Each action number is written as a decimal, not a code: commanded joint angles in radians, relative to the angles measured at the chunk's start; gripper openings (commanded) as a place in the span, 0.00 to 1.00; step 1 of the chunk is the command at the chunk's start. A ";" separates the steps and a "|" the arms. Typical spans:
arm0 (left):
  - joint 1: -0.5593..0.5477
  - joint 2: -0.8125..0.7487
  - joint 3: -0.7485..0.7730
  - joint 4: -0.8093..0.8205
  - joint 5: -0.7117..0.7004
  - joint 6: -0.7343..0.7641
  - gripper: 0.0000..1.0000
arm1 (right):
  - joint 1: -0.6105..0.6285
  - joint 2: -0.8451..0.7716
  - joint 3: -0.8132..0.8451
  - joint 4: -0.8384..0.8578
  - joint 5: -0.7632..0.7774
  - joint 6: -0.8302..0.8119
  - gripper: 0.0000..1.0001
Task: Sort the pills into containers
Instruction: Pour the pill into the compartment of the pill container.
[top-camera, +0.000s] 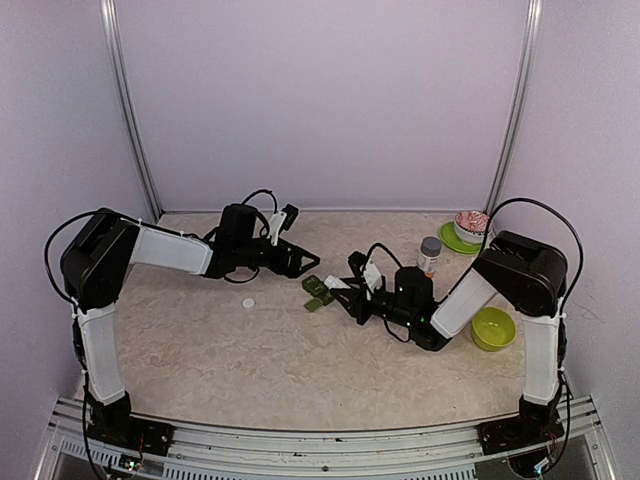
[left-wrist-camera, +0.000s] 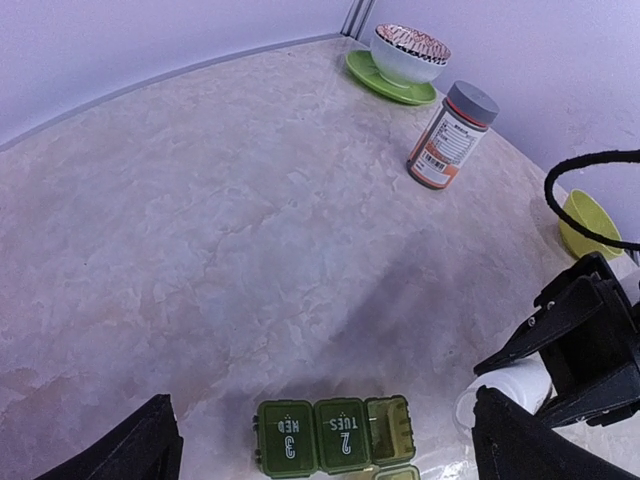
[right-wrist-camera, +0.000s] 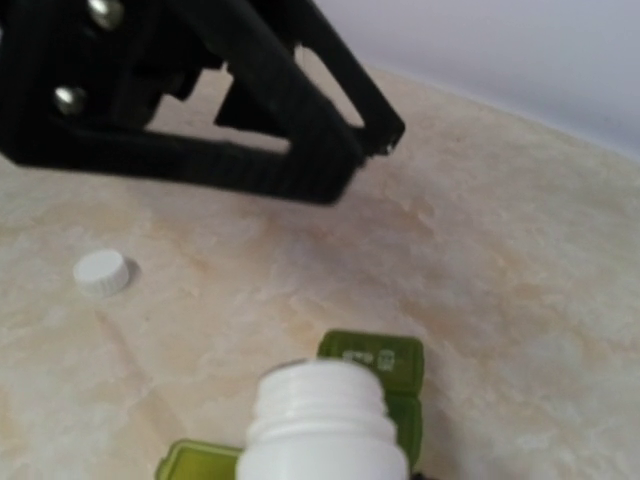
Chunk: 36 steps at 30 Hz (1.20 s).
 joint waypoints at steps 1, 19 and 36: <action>0.005 -0.009 -0.021 0.042 0.036 -0.002 0.99 | -0.008 0.022 0.016 -0.021 0.019 0.025 0.18; -0.009 0.027 0.000 -0.007 0.053 0.036 0.99 | -0.008 0.018 0.030 -0.140 0.030 0.051 0.17; -0.017 0.031 0.004 -0.014 0.054 0.045 0.99 | -0.005 -0.003 0.070 -0.276 0.046 0.067 0.17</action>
